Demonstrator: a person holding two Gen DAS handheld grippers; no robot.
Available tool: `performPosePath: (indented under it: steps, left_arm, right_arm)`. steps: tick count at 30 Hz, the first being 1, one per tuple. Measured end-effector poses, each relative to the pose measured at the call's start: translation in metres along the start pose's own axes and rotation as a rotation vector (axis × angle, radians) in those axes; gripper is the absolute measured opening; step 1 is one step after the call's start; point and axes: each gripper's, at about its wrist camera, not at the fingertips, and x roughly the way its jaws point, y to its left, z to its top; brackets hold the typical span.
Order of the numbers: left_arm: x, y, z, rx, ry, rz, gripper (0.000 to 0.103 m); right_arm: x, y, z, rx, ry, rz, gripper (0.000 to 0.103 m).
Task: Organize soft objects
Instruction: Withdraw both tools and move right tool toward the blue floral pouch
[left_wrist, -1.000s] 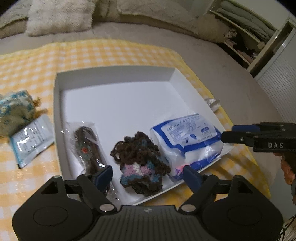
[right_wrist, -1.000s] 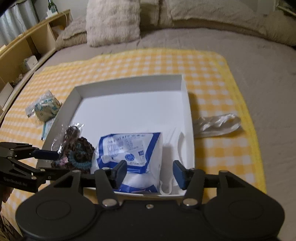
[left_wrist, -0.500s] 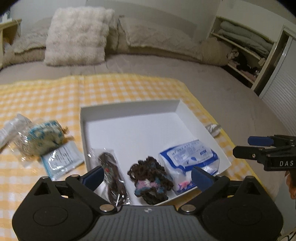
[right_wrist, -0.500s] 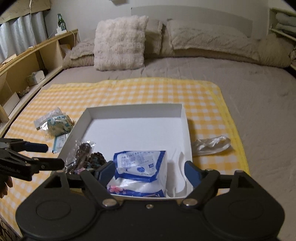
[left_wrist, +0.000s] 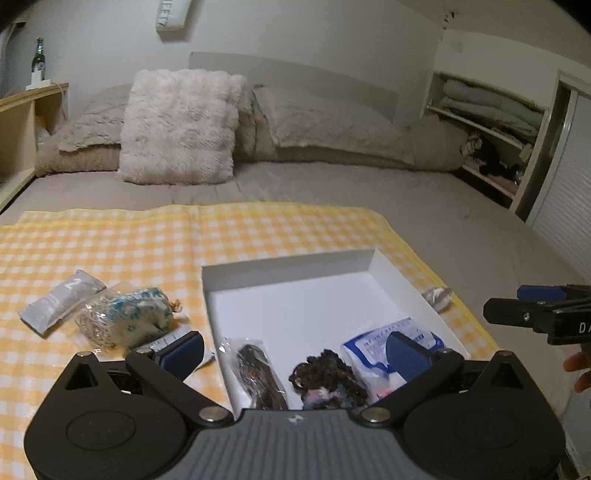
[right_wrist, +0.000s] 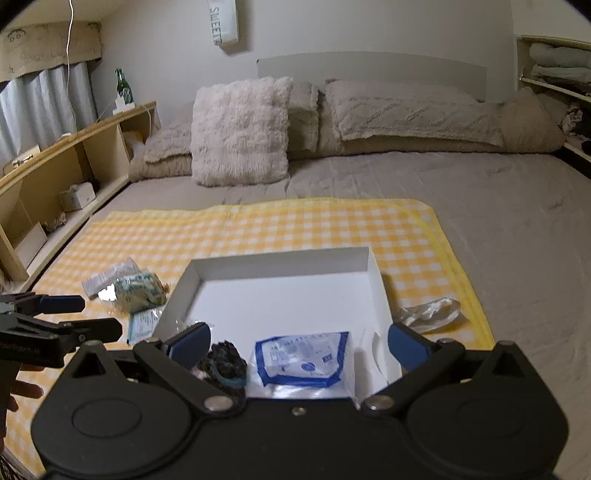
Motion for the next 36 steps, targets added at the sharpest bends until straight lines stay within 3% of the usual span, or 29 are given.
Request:
performPosePath:
  steps: [14,36]
  left_arm:
    - [-0.033,0.06,0.009,-0.089,-0.065,0.118,0.103]
    - [-0.068,0.176,0.012,-0.213,-0.114,0.363,0.103]
  right_arm:
    - [0.023,0.047,0.021,-0.027,-0.032,0.032,0.103]
    - [0.082,0.165,0.044,-0.121,-0.006,0.217,0.103]
